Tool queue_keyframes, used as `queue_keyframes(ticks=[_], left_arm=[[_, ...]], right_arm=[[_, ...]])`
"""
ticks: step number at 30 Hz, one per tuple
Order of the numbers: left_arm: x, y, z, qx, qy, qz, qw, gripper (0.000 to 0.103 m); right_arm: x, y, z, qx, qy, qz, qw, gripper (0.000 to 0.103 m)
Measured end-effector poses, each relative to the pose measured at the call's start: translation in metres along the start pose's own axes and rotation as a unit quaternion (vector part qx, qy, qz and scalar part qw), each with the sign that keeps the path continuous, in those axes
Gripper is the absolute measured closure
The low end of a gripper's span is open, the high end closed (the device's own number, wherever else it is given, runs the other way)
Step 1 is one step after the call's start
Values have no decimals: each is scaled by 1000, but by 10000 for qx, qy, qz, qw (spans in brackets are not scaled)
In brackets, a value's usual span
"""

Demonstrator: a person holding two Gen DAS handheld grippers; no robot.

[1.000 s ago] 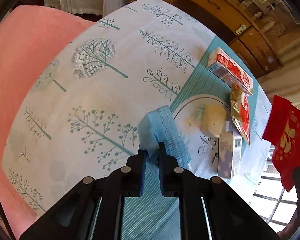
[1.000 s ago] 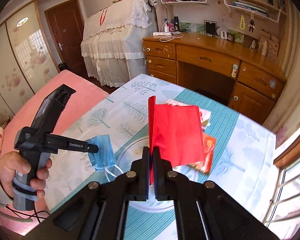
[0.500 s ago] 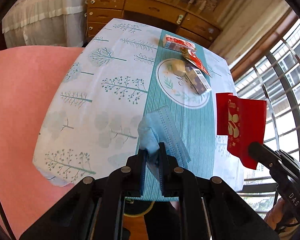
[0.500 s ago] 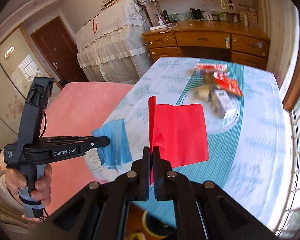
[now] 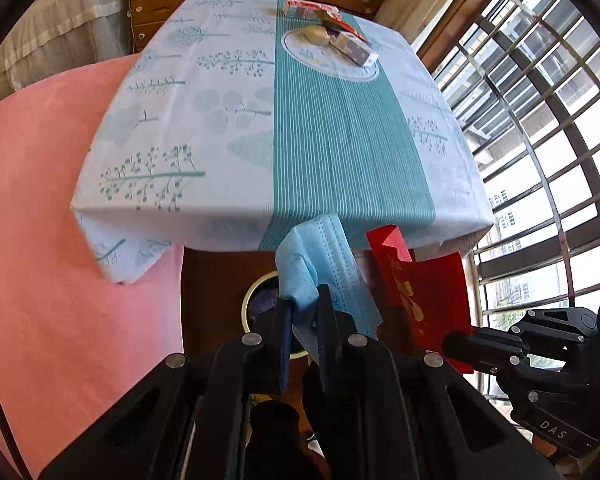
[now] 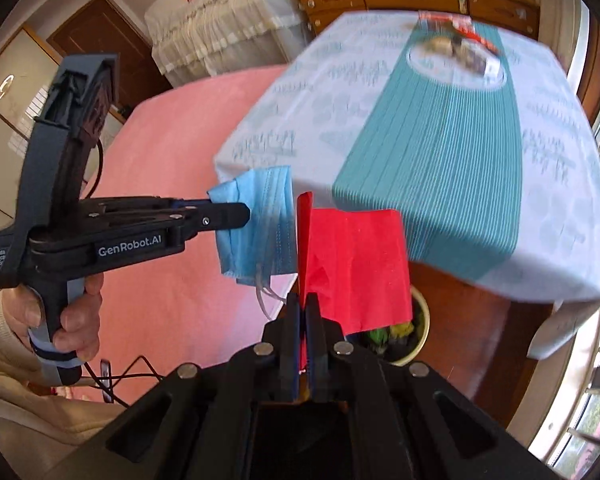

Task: Collect trash
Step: 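Carry the mask and red pouch over the bin and open both grippers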

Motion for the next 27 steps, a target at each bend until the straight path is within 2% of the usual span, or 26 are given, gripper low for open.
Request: queue_keyframes(ticks=[5, 10, 16, 21, 23, 24, 26, 27], left_arm=[[-48, -1, -49, 29, 384, 91, 9992, 94], [-87, 13, -134, 84, 619, 377, 9973, 94], [-109, 48, -247, 439, 653, 522, 9955, 93], [-120, 81, -320, 530, 657, 716, 9939, 90], [-123, 92, -343, 637, 674, 749, 9929, 75], [-125, 98, -354, 672, 692, 763, 9924, 71], [-127, 104, -368, 702, 771, 839, 9910, 47], [-129, 109, -374, 721, 769, 889, 9904, 41]], right_arm=[[-45, -13, -52, 12, 535, -97, 9985, 101], [-80, -56, -131, -66, 739, -498, 9960, 100], [-107, -110, -240, 94, 992, -1109, 9888, 100], [-114, -137, -319, 135, 1124, -1245, 9857, 98], [-116, -144, -343, 100, 1143, -1302, 9848, 96], [-118, -149, -355, 102, 1195, -1362, 9834, 96], [-121, -154, -372, 30, 1323, -1396, 9813, 92], [-123, -155, -378, 10, 1367, -1381, 9809, 89]])
Point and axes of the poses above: each gripper's, at about its wrist camera, not at the fingertips, and z roughly against the way its jaws point, y to its left, x to its top, the point moved 6 cm from there along -z, roughly the way its jaws point, and after that the axes turned 8 degrees about -x, right-handed, at the moved point
